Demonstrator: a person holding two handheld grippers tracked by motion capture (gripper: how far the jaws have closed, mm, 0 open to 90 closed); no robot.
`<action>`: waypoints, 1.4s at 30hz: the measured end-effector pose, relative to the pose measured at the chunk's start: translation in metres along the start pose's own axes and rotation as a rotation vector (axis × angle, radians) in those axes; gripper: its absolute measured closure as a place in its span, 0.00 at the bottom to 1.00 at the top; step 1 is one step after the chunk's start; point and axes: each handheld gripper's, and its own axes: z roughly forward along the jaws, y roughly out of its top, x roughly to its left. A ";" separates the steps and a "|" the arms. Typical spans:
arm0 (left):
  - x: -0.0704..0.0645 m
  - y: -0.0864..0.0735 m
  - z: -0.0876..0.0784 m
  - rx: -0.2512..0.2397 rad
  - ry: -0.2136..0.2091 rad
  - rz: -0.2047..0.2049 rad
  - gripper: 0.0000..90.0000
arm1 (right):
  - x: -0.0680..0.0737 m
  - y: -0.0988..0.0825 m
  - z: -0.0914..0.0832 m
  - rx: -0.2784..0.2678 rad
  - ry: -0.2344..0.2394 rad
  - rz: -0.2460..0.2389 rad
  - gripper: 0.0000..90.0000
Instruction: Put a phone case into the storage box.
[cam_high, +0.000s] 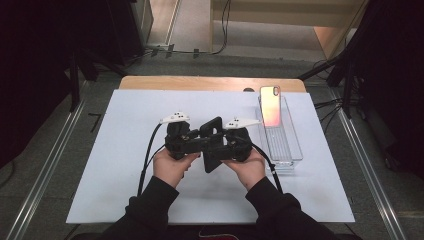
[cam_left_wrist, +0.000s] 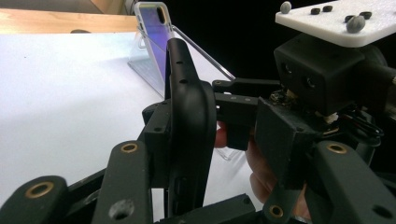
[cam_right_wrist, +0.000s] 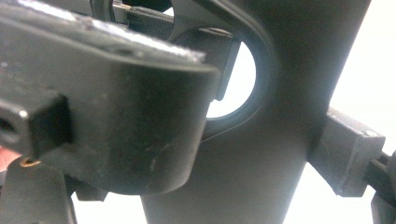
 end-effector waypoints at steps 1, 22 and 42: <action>0.000 0.001 -0.001 -0.005 0.015 0.005 0.53 | 0.000 0.000 0.000 0.001 -0.001 0.001 0.14; 0.012 0.003 -0.029 0.081 -0.008 0.001 0.34 | -0.026 -0.002 -0.007 0.038 -0.055 0.048 0.14; 0.040 -0.037 -0.052 0.262 -0.040 0.046 0.34 | -0.037 0.002 -0.022 0.065 0.015 0.047 0.14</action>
